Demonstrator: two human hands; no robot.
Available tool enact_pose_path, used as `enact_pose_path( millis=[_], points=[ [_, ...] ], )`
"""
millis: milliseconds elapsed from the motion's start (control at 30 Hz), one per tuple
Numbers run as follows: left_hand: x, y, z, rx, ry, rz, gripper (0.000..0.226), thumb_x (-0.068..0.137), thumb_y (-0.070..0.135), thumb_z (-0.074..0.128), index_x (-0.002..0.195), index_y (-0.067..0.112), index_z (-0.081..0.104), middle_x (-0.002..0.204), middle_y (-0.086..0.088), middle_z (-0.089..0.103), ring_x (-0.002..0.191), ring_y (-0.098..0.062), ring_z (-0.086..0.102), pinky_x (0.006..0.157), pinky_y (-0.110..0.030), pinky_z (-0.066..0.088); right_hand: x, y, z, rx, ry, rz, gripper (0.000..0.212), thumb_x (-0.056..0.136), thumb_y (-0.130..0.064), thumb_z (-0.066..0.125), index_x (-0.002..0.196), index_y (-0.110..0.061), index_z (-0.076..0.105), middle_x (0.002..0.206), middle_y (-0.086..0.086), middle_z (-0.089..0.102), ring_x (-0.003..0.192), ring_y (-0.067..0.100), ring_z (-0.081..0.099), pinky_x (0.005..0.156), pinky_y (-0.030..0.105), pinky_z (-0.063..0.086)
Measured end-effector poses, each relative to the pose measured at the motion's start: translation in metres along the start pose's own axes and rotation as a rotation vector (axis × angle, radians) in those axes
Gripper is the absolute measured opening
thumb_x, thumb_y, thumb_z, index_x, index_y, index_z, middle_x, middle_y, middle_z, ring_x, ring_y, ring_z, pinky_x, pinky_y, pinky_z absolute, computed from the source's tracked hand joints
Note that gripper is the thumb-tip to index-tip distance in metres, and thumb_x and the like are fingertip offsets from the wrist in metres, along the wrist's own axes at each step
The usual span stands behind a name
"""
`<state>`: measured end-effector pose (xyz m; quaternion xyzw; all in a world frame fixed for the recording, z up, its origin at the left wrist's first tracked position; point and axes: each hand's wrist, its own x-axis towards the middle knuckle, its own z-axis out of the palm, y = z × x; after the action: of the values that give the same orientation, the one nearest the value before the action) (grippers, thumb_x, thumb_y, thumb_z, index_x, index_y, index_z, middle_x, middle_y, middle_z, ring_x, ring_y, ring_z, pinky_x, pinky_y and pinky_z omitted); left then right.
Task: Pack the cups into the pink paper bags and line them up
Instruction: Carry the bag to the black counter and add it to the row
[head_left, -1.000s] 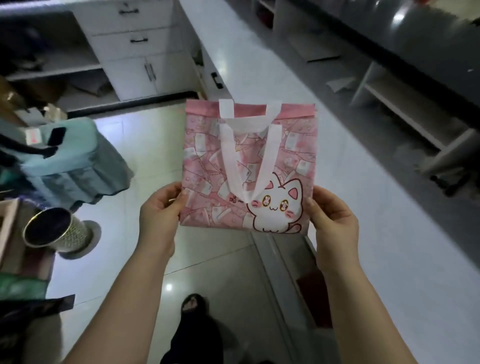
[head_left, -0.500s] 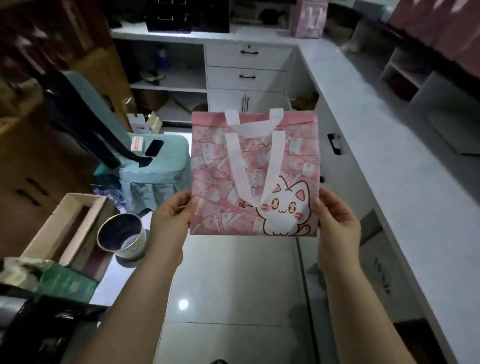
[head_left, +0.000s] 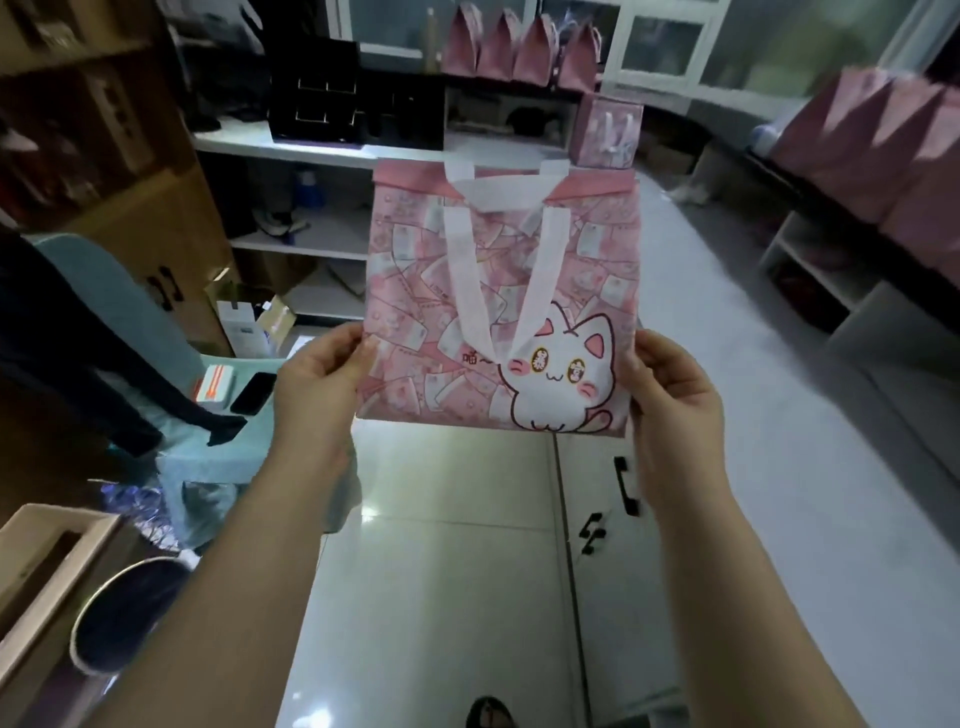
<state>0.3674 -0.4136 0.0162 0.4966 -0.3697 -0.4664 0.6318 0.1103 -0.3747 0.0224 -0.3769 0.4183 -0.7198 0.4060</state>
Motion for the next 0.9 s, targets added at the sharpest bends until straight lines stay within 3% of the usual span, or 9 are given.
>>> enact_pose_path(
  millis=[67, 233, 300, 367, 500, 700, 900],
  points=[
    [0.035, 0.004, 0.038, 0.027, 0.0, 0.016, 0.021, 0.093, 0.011, 0.063, 0.111, 0.02, 0.07, 0.107, 0.001, 0.073, 0.098, -0.015, 0.071, 0.083, -0.032, 0.058, 0.049, -0.008, -0.008, -0.002, -0.037, -0.009, 0.016, 0.087, -0.008, 0.066, 0.101, -0.013, 0.071, 0.093, -0.001, 0.074, 0.083, 0.015, 0.071, 0.061, 0.026, 0.056],
    [0.122, 0.016, 0.129, -0.015, -0.026, 0.053, 0.018, 0.092, 0.012, 0.065, 0.106, 0.022, 0.069, 0.1, 0.003, 0.074, 0.088, -0.011, 0.073, 0.065, -0.021, 0.057, 0.178, -0.024, -0.02, 0.019, -0.073, -0.049, 0.025, 0.083, -0.01, 0.069, 0.108, -0.007, 0.068, 0.098, 0.004, 0.074, 0.092, 0.02, 0.07, 0.074, 0.033, 0.058],
    [0.156, 0.018, 0.157, -0.041, -0.038, 0.069, 0.021, 0.092, 0.011, 0.065, 0.111, 0.018, 0.069, 0.104, 0.0, 0.074, 0.092, -0.015, 0.072, 0.07, -0.026, 0.059, 0.224, -0.027, -0.019, 0.032, -0.069, -0.065, 0.027, 0.08, -0.013, 0.071, 0.106, -0.008, 0.07, 0.1, 0.005, 0.073, 0.093, 0.022, 0.069, 0.077, 0.035, 0.057],
    [0.188, 0.018, 0.18, -0.053, -0.057, 0.071, 0.025, 0.092, 0.012, 0.065, 0.117, 0.015, 0.068, 0.107, -0.002, 0.074, 0.096, -0.018, 0.072, 0.078, -0.033, 0.059, 0.263, -0.027, -0.016, 0.045, -0.071, -0.076, 0.024, 0.079, -0.013, 0.071, 0.102, -0.011, 0.072, 0.098, 0.005, 0.074, 0.09, 0.02, 0.069, 0.073, 0.03, 0.056],
    [0.255, 0.011, 0.215, -0.123, -0.079, 0.064, 0.021, 0.09, 0.009, 0.067, 0.108, 0.018, 0.071, 0.105, -0.006, 0.074, 0.099, -0.024, 0.071, 0.082, -0.039, 0.058, 0.329, -0.019, -0.006, 0.026, -0.065, -0.089, 0.018, 0.087, -0.004, 0.065, 0.104, -0.009, 0.071, 0.099, 0.007, 0.074, 0.088, 0.021, 0.07, 0.066, 0.029, 0.056],
    [0.367, -0.005, 0.247, -0.149, -0.126, 0.087, 0.021, 0.09, 0.009, 0.068, 0.091, 0.028, 0.076, 0.097, -0.001, 0.076, 0.093, -0.021, 0.072, 0.071, -0.031, 0.058, 0.415, 0.02, 0.027, -0.052, -0.03, -0.104, 0.019, 0.09, -0.01, 0.065, 0.094, -0.025, 0.075, 0.092, 0.001, 0.075, 0.075, 0.017, 0.07, 0.06, 0.031, 0.053],
    [0.501, -0.005, 0.265, -0.125, -0.162, 0.055, 0.018, 0.091, 0.012, 0.067, 0.092, 0.03, 0.07, 0.09, 0.007, 0.076, 0.087, -0.017, 0.073, 0.071, -0.034, 0.06, 0.523, 0.062, 0.094, -0.012, -0.008, -0.083, 0.016, 0.09, -0.009, 0.064, 0.103, -0.013, 0.073, 0.102, 0.012, 0.074, 0.084, 0.028, 0.073, 0.058, 0.036, 0.059]
  ],
)
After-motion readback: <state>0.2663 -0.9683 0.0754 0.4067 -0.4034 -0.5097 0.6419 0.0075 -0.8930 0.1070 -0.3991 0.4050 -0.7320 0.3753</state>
